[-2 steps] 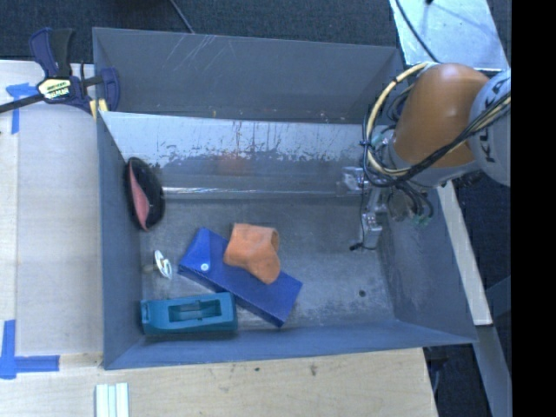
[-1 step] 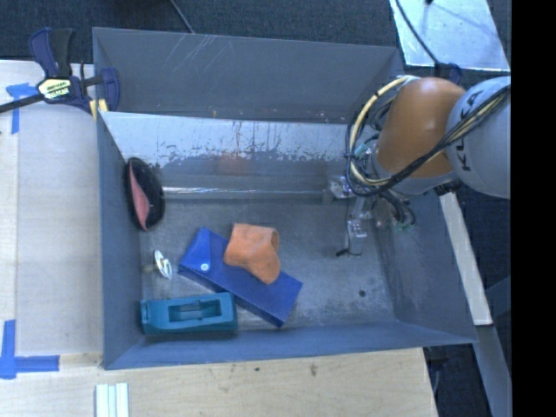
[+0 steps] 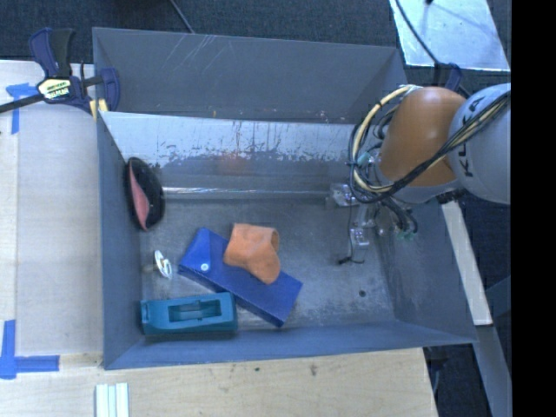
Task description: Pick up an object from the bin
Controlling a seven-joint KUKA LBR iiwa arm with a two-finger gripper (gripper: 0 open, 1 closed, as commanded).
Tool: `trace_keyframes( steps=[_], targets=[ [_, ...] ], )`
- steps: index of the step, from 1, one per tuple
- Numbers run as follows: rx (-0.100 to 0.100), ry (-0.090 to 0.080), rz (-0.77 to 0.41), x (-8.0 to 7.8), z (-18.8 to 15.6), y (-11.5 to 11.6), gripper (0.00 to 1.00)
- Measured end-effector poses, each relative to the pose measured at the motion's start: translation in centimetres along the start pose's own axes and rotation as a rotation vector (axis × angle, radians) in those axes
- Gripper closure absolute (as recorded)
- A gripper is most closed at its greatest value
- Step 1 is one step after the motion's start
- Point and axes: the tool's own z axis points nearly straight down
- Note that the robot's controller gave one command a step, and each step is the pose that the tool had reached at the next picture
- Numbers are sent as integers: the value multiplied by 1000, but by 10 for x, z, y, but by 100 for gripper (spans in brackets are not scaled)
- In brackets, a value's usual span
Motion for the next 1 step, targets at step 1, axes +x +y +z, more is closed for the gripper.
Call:
trace_keyframes(
  steps=[1],
  targets=[
    [3,9,-1,3,4,1,0]
  ],
)
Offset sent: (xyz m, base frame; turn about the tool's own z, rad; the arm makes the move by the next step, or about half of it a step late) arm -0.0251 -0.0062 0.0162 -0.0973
